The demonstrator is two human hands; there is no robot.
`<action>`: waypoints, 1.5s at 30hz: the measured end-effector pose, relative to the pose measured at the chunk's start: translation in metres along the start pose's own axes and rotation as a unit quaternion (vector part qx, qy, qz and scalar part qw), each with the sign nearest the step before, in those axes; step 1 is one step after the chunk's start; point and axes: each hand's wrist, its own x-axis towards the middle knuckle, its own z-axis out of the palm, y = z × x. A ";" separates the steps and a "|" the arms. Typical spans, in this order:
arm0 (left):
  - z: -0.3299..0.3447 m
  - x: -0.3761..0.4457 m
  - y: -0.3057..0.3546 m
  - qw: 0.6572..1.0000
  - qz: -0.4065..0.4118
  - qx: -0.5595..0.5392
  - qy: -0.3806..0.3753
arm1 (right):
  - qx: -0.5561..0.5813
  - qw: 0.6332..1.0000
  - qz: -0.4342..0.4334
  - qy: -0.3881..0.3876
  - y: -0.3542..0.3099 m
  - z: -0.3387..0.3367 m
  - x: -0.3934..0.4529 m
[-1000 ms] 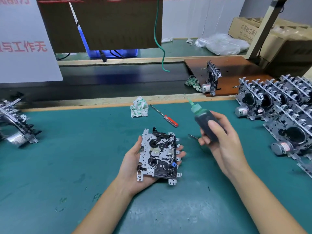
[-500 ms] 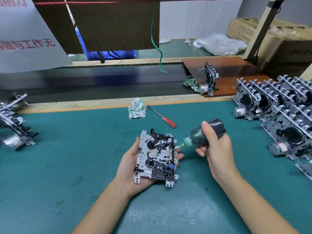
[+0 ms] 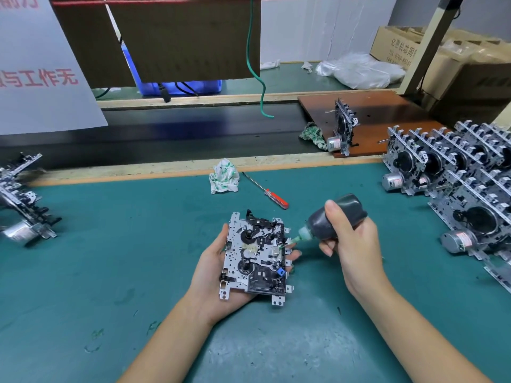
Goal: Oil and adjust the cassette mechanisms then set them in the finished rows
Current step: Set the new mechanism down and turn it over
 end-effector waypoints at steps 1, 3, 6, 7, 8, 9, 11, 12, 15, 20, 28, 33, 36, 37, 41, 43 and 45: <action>0.000 0.000 0.000 1.000 0.000 0.000 0.001 | 0.001 1.000 -0.001 0.002 0.000 0.000 0.000; -0.001 0.000 0.000 1.000 -0.001 0.002 0.004 | 0.006 1.000 -0.003 0.006 0.001 -0.001 0.000; -0.002 0.001 0.000 1.000 0.001 0.007 0.006 | 0.008 1.000 -0.009 0.000 0.001 -0.001 0.001; -0.002 0.001 0.000 1.000 0.002 0.009 0.007 | 0.005 1.000 -0.013 -0.003 0.002 -0.001 0.001; -0.002 0.001 0.000 1.000 0.003 0.011 0.008 | 0.002 1.000 -0.015 -0.005 0.002 -0.001 0.001; -0.002 0.001 0.000 1.000 0.006 0.015 0.009 | 0.002 1.000 -0.014 -0.004 0.001 0.000 0.001; -0.001 0.001 0.000 1.000 0.011 0.022 0.010 | 0.017 1.000 -0.006 0.004 -0.001 -0.001 0.001; -0.001 0.001 -0.001 1.000 0.015 0.024 0.011 | 0.031 0.999 -0.005 0.008 -0.003 -0.003 0.003; -0.002 0.001 -0.002 0.999 0.027 0.025 0.016 | 0.049 0.998 -0.023 0.021 -0.008 -0.012 0.010; -0.001 -0.001 -0.001 0.999 0.051 -0.011 0.006 | -0.095 0.993 -0.062 0.041 0.001 -0.022 0.021; 0.001 -0.005 -0.002 0.999 0.042 0.014 -0.030 | -0.212 0.973 -0.083 0.033 0.016 -0.024 0.025; 0.001 -0.013 0.005 0.988 -0.033 0.140 -0.056 | -0.351 0.863 -0.359 0.058 -0.003 -0.029 0.006; -0.003 -0.016 0.008 0.976 -0.066 0.205 -0.032 | -0.465 0.820 -0.303 -0.138 -0.005 -0.024 -0.012; -0.004 -0.017 0.009 0.973 -0.076 0.219 -0.019 | -0.504 0.790 -0.288 -0.196 -0.005 -0.024 -0.016; 0.004 -0.018 0.012 0.951 -0.089 0.295 0.035 | -0.578 0.708 -0.285 -0.289 -0.005 -0.034 -0.028; 0.006 -0.017 0.013 0.920 -0.073 0.378 0.079 | -0.590 0.701 -0.264 -0.301 -0.008 -0.041 -0.035; 0.007 -0.020 0.014 0.899 -0.065 0.427 0.072 | -0.596 0.706 -0.246 -0.293 -0.009 -0.047 -0.040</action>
